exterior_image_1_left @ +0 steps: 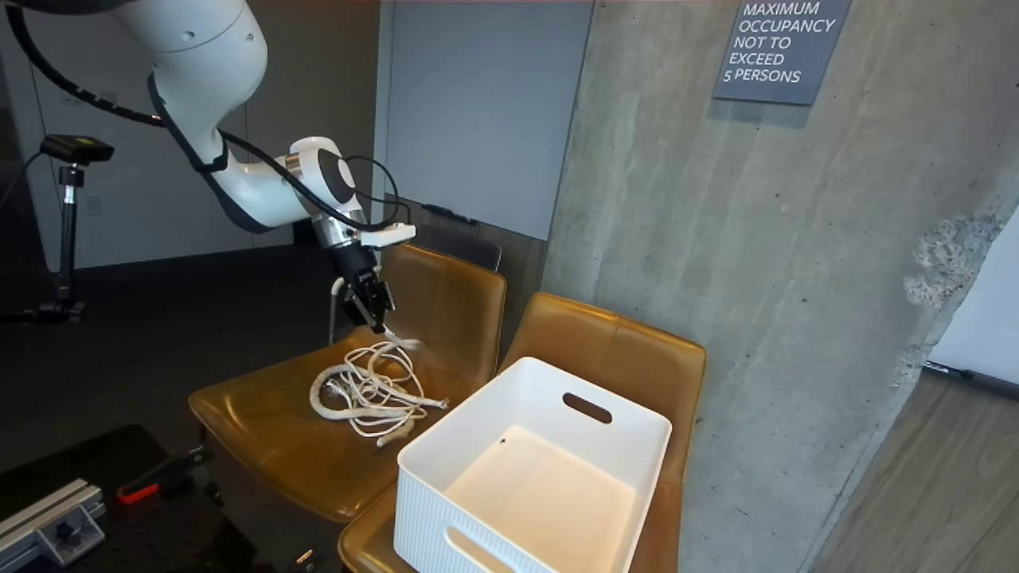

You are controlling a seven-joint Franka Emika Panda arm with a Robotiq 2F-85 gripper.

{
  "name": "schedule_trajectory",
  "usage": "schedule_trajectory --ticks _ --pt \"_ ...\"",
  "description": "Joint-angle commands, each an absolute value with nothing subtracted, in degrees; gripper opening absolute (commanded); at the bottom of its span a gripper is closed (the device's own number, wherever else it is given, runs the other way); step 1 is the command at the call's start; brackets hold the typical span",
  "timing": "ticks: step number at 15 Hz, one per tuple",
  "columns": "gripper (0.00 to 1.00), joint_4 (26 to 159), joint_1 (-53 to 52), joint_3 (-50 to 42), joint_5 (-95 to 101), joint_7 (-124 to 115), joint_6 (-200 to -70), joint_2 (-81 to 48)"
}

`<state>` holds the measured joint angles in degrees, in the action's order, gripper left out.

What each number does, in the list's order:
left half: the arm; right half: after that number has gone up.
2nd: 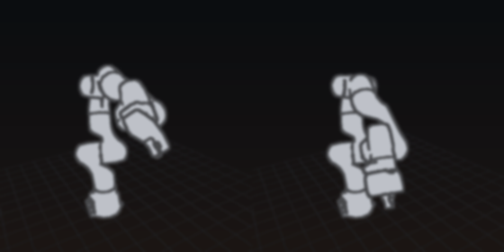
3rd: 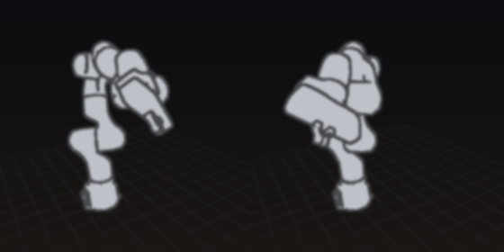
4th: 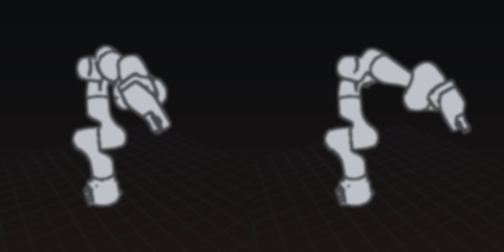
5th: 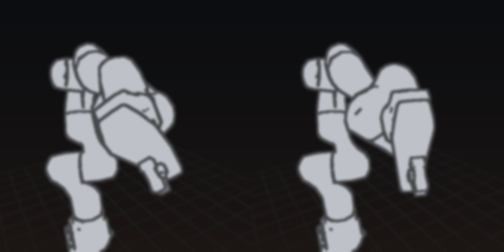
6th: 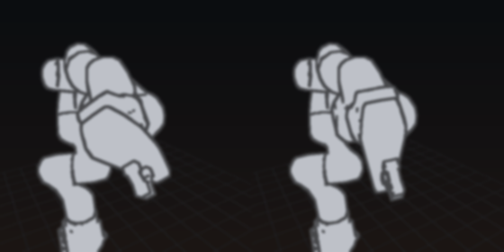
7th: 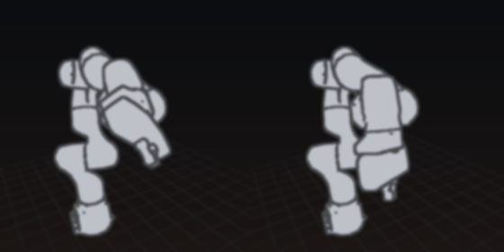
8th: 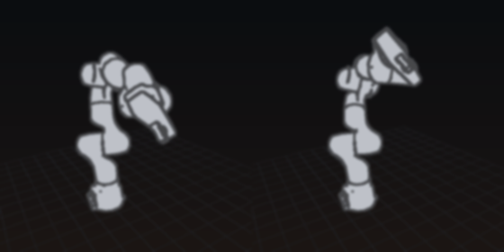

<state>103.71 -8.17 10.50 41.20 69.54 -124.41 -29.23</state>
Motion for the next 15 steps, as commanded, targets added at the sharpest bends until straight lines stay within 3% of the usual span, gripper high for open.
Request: schedule_trajectory --ticks 1,2,11,12,15 --pt "0.09 112.44 -7.17 12.39 39.24 71.12 -135.92 -26.22" --pt "0.26 112.98 -7.83 12.66 39.46 70.93 -138.43 -26.97" --pt "0.91 119.82 -2.45 13.86 35.64 79.68 -155.22 -27.35" --pt "0.72 117.51 -6.11 12.05 37.15 76.19 -152.27 -28.68" --pt "0.91 118.53 -4.09 11.82 35.99 78.94 -154.52 -28.62"
